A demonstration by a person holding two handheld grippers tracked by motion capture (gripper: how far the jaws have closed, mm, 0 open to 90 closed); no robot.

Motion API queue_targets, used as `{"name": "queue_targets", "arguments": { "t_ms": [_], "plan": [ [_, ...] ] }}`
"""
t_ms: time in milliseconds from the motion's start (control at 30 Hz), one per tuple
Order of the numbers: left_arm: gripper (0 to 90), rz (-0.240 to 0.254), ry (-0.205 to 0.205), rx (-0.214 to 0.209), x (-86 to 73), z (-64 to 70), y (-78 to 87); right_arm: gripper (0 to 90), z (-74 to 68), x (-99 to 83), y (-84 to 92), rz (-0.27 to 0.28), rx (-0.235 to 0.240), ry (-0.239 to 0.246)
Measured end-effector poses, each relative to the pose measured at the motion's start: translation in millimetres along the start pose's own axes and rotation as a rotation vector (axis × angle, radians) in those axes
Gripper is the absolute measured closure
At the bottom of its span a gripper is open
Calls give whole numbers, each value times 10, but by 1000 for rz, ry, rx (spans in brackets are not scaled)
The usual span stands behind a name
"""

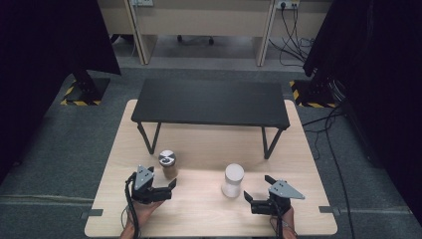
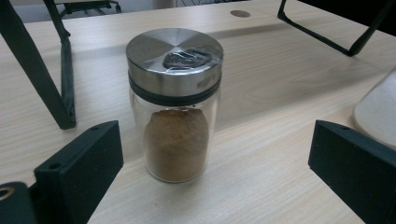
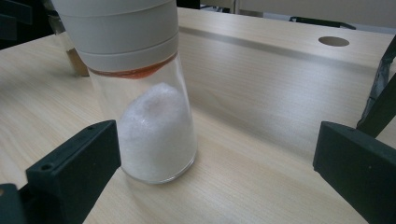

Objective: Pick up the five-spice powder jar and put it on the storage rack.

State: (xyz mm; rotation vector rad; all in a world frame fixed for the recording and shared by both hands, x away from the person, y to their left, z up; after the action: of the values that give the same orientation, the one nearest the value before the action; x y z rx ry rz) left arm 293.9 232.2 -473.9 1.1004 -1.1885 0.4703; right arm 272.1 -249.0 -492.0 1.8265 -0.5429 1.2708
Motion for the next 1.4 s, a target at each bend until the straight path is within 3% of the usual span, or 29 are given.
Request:
{"name": "queue_targets", "arguments": {
  "t_ms": [633, 867, 1067, 1400],
  "plan": [
    [29, -13, 10, 12, 121, -43, -323, 8, 10, -2, -1, -2, 4, -2],
    [31, -22, -3, 38, 129, -36, -401, 8, 11, -1, 0, -1, 5, -2],
    [37, -25, 10, 54, 114, -58, -459, 8, 10, -3, -1, -2, 5, 1],
    [105, -20, 12, 55, 106, -97, -502, 8, 6, -3, -3, -5, 6, 2]
  ]
}}
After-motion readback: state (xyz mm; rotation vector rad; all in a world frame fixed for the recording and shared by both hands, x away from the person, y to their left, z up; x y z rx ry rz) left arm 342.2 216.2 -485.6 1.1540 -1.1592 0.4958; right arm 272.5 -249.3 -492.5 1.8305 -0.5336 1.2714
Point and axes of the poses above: each handheld gripper's, and its own axes: y roughly backward along the jaws, x roughly out of its top, z roughly to its right, the point moved 8 cm from there along -y, roughly forward along the jaws, and after that the axes turned 6 degrees about -y, right-handed, at the moved point
